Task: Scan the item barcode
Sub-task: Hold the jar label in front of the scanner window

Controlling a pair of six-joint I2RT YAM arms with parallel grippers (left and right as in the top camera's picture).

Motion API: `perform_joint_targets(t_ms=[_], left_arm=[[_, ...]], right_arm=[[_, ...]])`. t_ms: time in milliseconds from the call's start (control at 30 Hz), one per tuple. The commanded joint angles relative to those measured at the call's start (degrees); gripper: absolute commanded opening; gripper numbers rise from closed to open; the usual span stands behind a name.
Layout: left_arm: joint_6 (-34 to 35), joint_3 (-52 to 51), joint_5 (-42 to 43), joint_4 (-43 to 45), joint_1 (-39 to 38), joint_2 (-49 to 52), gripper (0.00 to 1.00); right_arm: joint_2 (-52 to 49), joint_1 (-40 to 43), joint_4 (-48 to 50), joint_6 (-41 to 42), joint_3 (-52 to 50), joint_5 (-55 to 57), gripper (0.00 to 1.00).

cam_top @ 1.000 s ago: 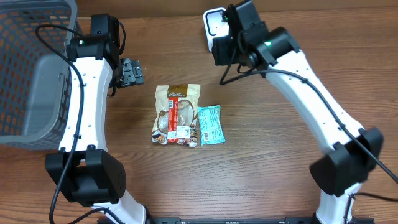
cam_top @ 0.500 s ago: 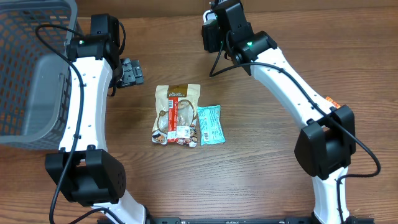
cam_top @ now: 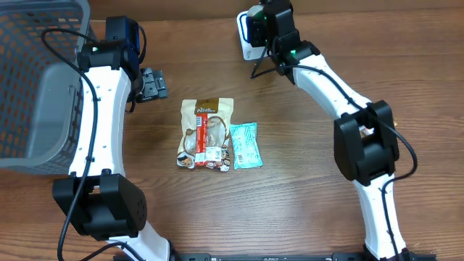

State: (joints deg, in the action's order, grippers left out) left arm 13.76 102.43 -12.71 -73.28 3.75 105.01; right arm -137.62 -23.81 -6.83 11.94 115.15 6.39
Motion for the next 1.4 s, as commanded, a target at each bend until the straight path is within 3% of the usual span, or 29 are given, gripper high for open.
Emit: perform_joint_targets(t_ms=[0, 700, 1367], left_arm=[[-0.02, 0.87, -0.81, 0.04, -0.39, -0.11, 1.00], [-0.02, 0.85, -0.81, 0.04, -0.39, -0.11, 1.00], [-0.02, 0.87, -0.81, 0.04, -0.39, -0.11, 0.99]], right_arm=[[-1.68, -0.09, 4.11, 0.00, 0.57, -1.36, 0.47], [-8.31, -0.09, 27.63, 0.44, 0.57, -1.27, 0.49], [-11.37, 0.00, 32.74, 1.92, 0.57, 1.38, 0.52]])
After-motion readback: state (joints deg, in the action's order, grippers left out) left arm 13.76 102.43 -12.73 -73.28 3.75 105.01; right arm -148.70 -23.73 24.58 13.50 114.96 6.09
